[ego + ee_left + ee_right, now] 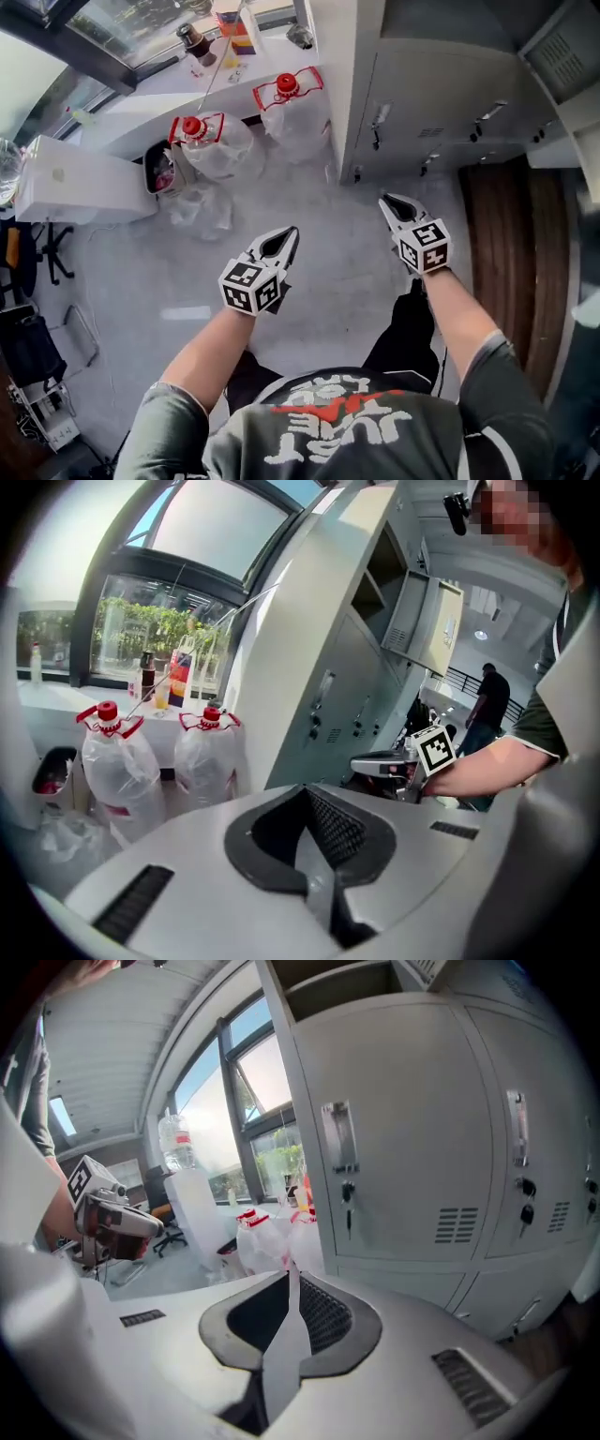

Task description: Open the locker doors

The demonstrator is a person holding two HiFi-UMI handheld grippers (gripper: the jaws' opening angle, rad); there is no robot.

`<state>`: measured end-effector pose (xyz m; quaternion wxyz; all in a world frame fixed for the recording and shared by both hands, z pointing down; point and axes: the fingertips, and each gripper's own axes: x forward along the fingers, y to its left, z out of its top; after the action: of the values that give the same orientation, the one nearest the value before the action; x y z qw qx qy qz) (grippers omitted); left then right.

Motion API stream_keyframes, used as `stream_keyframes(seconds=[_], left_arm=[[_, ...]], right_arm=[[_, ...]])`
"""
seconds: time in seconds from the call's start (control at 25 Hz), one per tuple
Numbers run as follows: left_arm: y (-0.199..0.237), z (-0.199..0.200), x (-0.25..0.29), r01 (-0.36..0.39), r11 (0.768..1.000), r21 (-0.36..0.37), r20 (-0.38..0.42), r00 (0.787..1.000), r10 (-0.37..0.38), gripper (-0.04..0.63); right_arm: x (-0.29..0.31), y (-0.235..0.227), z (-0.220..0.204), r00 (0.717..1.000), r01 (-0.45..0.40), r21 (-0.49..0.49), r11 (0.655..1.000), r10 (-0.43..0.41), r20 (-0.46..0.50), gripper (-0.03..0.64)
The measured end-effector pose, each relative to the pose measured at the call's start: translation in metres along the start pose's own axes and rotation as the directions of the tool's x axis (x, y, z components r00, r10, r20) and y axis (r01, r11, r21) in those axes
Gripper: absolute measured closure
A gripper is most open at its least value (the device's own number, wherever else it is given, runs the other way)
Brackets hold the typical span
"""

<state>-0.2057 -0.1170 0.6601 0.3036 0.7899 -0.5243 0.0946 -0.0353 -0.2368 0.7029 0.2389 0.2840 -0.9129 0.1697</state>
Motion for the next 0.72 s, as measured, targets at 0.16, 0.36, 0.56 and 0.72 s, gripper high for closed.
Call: stream_keyframes(seconds=[0.16,0.36,0.56,0.72], left_arm=[[0.050,-0.049,0.019,-0.020,1.000,0.017,0.007,1.000,0.020,0.598],[0.075,-0.117,0.069,-0.073,0.997,-0.033,-0.002,0.997,0.073,0.598],[0.093,-0.150,0.125,-0.105,0.994,-0.014,-0.005,0.994,0.105,0.598],[0.103,-0.166,0.161,-0.096,0.995,-0.005,-0.011,0.995,0.096,0.598]], right_arm=[[0.059,-0.001,-0.036,1.000,0.017,0.002,1.000,-0.017,0.002,0.561],[0.098,-0.025,-0.086,1.000,0.011,-0.022,1.000,-0.011,-0.010,0.561],[0.137,-0.061,-0.123,1.000,0.009,-0.033,0.999,-0.009,0.006,0.561],[0.168,-0.086,-0.145,1.000,0.026,-0.046,0.999,-0.025,0.019,0.560]])
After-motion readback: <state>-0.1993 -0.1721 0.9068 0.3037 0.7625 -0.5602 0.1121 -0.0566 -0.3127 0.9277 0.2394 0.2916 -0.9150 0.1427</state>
